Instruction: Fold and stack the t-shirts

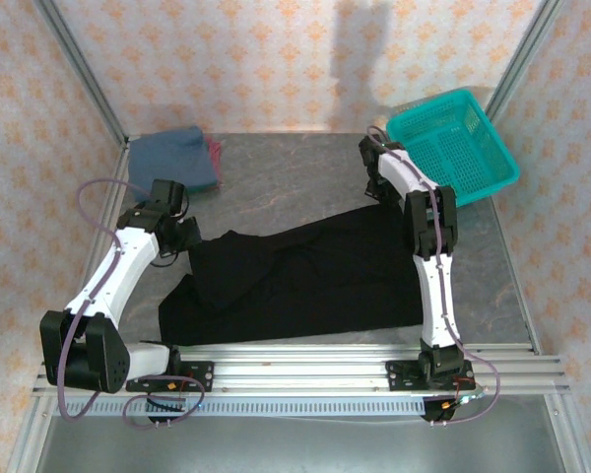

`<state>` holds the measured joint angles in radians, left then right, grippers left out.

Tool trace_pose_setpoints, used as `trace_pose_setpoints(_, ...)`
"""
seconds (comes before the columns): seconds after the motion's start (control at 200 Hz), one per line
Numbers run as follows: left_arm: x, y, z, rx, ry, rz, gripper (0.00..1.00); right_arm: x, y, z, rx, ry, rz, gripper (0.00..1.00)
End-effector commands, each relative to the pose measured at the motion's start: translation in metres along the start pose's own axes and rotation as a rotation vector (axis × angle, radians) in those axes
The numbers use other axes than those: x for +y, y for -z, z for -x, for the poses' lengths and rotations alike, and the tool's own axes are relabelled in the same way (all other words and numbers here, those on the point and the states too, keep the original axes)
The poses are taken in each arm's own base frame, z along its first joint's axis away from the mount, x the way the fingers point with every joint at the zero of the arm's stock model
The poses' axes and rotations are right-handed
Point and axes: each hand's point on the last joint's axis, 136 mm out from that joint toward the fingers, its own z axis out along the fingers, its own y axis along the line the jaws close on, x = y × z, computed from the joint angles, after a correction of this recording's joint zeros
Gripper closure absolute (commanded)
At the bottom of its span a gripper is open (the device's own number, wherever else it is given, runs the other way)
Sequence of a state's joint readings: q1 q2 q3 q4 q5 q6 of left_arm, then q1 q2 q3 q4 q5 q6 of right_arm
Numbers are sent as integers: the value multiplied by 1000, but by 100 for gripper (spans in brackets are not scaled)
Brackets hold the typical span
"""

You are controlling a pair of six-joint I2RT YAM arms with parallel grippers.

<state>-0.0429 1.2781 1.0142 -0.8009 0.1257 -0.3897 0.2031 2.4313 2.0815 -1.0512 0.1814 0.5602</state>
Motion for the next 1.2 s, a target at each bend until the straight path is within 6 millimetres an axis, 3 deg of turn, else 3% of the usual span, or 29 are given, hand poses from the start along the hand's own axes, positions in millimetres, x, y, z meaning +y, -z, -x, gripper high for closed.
trace_pose_setpoints(0.0,7,8,4,-24,-18,19,100,-27,-24,-32,127,62,-133,100)
trace_pose_setpoints(0.24,5,13,8,-39,-18,0,100,-29,-14,-21,54,18,-108,100)
trace_pose_setpoints(0.46,-13,28,29,-88,-29,-70,100,-26,26,11,-105,-43,13,100)
trace_pose_setpoints(0.896,-32,50,68,-167,-142,-104,100,-32,80,42,-294,-77,143,100)
trace_pose_setpoints(1.191,-34,54,86,-200,-222,-77,100,-34,95,45,-359,-73,210,100)
